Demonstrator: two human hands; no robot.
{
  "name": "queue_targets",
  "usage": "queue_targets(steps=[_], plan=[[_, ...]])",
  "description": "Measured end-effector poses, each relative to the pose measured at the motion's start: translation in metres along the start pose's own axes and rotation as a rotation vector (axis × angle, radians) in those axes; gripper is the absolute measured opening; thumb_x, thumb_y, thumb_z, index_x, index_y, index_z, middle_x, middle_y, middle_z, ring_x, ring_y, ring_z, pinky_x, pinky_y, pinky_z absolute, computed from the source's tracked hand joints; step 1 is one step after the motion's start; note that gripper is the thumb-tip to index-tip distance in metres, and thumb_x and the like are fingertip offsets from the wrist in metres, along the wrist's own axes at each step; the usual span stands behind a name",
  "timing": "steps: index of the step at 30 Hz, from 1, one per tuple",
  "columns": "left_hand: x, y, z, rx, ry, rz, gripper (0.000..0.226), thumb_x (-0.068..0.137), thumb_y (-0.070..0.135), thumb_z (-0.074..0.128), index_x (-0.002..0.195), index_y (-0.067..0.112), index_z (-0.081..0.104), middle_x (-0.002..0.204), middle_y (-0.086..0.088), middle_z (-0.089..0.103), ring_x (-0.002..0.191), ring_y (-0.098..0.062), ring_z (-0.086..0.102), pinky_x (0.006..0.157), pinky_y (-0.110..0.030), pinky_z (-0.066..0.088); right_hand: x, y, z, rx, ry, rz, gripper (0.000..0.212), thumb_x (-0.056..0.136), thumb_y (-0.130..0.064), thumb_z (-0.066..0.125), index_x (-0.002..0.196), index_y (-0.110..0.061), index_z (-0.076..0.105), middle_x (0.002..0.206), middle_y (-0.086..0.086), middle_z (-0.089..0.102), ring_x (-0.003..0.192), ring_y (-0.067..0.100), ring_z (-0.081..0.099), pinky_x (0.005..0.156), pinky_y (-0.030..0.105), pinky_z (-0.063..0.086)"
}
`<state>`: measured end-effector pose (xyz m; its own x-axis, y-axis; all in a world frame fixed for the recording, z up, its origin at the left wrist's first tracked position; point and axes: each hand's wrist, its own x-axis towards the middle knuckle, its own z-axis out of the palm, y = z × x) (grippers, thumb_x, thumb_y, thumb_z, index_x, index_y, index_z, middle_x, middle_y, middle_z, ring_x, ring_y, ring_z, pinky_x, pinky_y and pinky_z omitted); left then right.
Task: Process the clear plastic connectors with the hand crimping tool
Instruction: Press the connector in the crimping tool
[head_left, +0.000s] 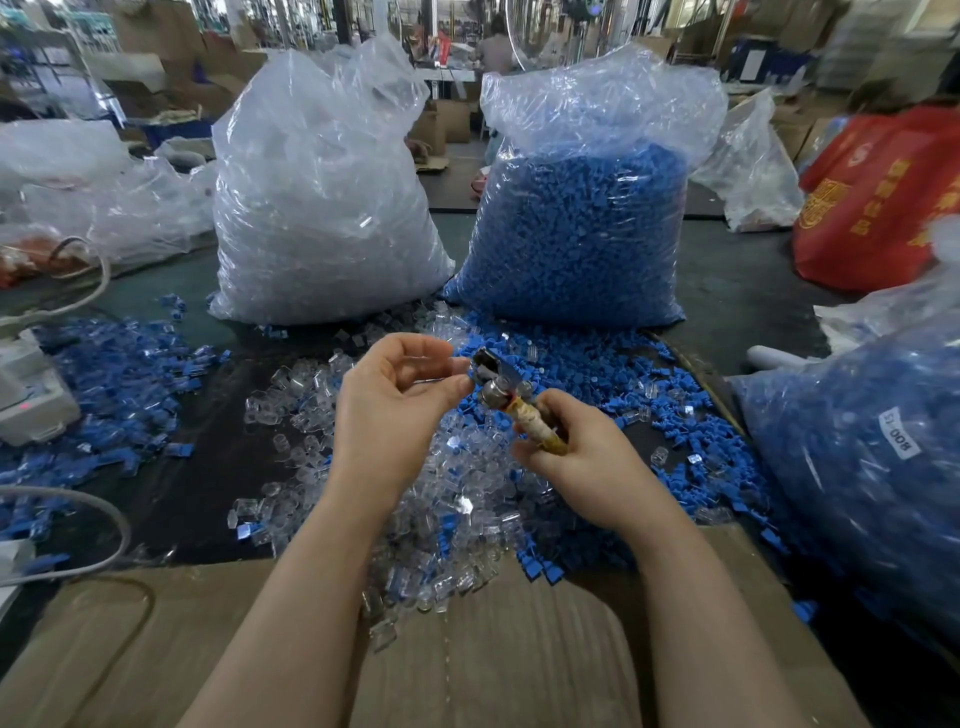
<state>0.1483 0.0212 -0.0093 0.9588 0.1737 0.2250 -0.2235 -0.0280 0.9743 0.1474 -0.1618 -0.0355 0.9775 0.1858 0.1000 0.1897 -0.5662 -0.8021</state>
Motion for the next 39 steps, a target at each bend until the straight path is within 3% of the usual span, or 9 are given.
queue_targets(steps=[23,28,39], plan=[[-0.0051,0.0048,0.0,-0.021,-0.014,0.042,0.027,0.077,-0.006,0.076,0.09,0.016,0.068,0.087,0.001,0.077,0.086,-0.012,0.074,0.077,-0.022,0.059,-0.0029,-0.0049,-0.0024,-0.16,-0.026,-0.01,0.019,0.085,-0.021,0.063,0.086,-0.028,0.045,0.082,-0.004,0.051,0.075,0.019,0.048,0.068,0.041,0.041],[-0.0046,0.0046,-0.0009,-0.003,-0.023,0.047,0.026,0.077,-0.007,0.075,0.091,0.014,0.07,0.087,0.002,0.077,0.086,-0.011,0.074,0.077,-0.021,0.058,-0.005,-0.0063,-0.0026,-0.161,-0.014,-0.005,0.015,0.085,-0.018,0.062,0.088,-0.025,0.049,0.083,-0.001,0.056,0.077,0.022,0.052,0.07,0.045,0.046],[-0.002,0.0048,-0.0047,0.017,-0.044,0.047,0.025,0.078,-0.006,0.075,0.093,0.013,0.071,0.087,0.005,0.077,0.084,-0.008,0.074,0.072,-0.016,0.055,-0.0059,-0.0103,0.0018,-0.223,0.063,-0.003,0.013,0.081,-0.014,0.056,0.084,-0.025,0.052,0.073,-0.001,0.057,0.069,0.024,0.053,0.061,0.045,0.047]])
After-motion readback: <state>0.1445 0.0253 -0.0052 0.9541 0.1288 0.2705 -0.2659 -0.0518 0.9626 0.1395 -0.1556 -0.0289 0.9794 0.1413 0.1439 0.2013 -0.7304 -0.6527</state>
